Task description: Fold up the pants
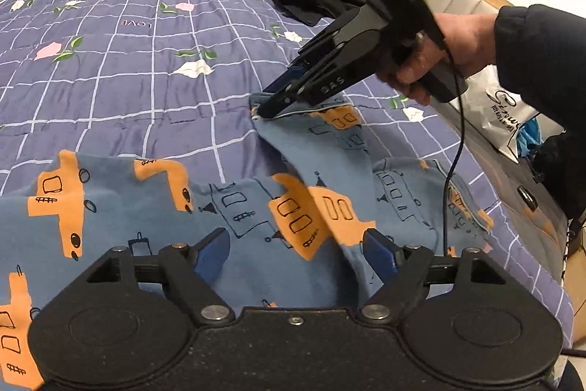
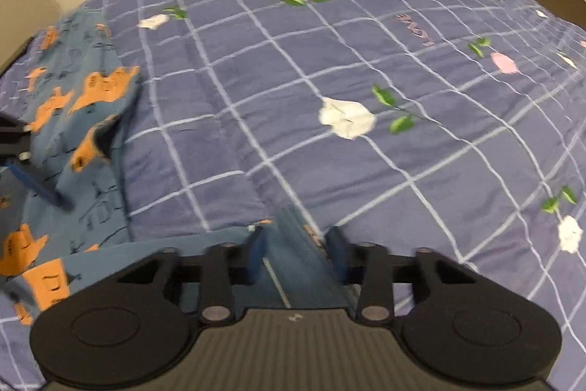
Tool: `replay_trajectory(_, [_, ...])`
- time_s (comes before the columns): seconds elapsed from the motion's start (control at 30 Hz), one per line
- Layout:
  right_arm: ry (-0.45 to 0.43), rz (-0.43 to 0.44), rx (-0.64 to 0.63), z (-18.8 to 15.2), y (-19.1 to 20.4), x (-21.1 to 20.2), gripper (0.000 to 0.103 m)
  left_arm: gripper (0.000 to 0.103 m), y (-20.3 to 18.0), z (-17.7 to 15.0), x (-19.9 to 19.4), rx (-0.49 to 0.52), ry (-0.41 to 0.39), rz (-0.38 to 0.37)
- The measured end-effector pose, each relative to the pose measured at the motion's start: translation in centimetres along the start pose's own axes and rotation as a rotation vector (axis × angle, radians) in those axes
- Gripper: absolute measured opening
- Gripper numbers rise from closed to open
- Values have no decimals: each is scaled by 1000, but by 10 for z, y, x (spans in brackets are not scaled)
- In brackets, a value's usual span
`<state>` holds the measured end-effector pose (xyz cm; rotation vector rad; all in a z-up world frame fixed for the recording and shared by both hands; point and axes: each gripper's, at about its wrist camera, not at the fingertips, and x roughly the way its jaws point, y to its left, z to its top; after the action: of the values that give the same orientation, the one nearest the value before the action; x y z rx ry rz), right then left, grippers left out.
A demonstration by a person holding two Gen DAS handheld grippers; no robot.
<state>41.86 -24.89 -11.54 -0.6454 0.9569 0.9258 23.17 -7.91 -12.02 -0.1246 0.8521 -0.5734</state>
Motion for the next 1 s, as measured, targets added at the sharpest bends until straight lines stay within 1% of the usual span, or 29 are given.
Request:
replay_trajectory(0.03, [-6,9,-8,-1,1,-2,15,82,0,-1,0,1,2,0])
replay_trajectory(0.07, [-10,5,-13,-2,1,-4,9,82,0,-1,0,2,3,1])
replay_trajectory(0.23, [-84,-7,-9,-3,1,-26,8,82,-3,-1,-3,8,-3,2])
replay_trajectory(0.33, [-162,4,11,-8,2,-48,8,82,-6,1,-5,6,-13,0])
replay_trajectory(0.4, [-209,7,28,-16,3,-65,8,82,-11,4,-4,16,-16,-4])
replay_trajectory(0.53, [-248,6,65,-32,1,-86,8,79,-27,8,3,52,-18,2])
replay_trajectory(0.57, [-252,4,77,-37,0,-89,8,76,-30,9,5,57,-15,2])
replay_trajectory(0.63, [-257,3,96,-45,-1,-93,8,64,-36,11,12,59,3,2])
replay_trajectory(0.67, [-258,0,103,-49,-1,-93,8,47,-37,11,16,56,19,-6])
replay_trajectory(0.7, [-261,5,107,-52,-1,-93,8,34,-38,11,21,47,40,-10])
replay_trajectory(0.73, [-264,6,109,-55,0,-93,8,30,-38,11,25,38,54,1])
replay_trajectory(0.77, [-265,6,111,-58,1,-92,8,24,-38,11,28,34,58,18])
replay_trajectory(0.8, [-269,13,111,-60,1,-92,8,21,-38,10,30,29,60,28])
replay_trajectory(0.83, [-273,13,110,-63,3,-92,8,19,-37,10,30,21,58,28])
replay_trajectory(0.9, [-284,12,110,-67,4,-93,8,11,-36,10,28,17,47,24])
replay_trajectory(1.0, [-307,5,118,-76,6,-99,8,6,-39,11,22,36,25,29])
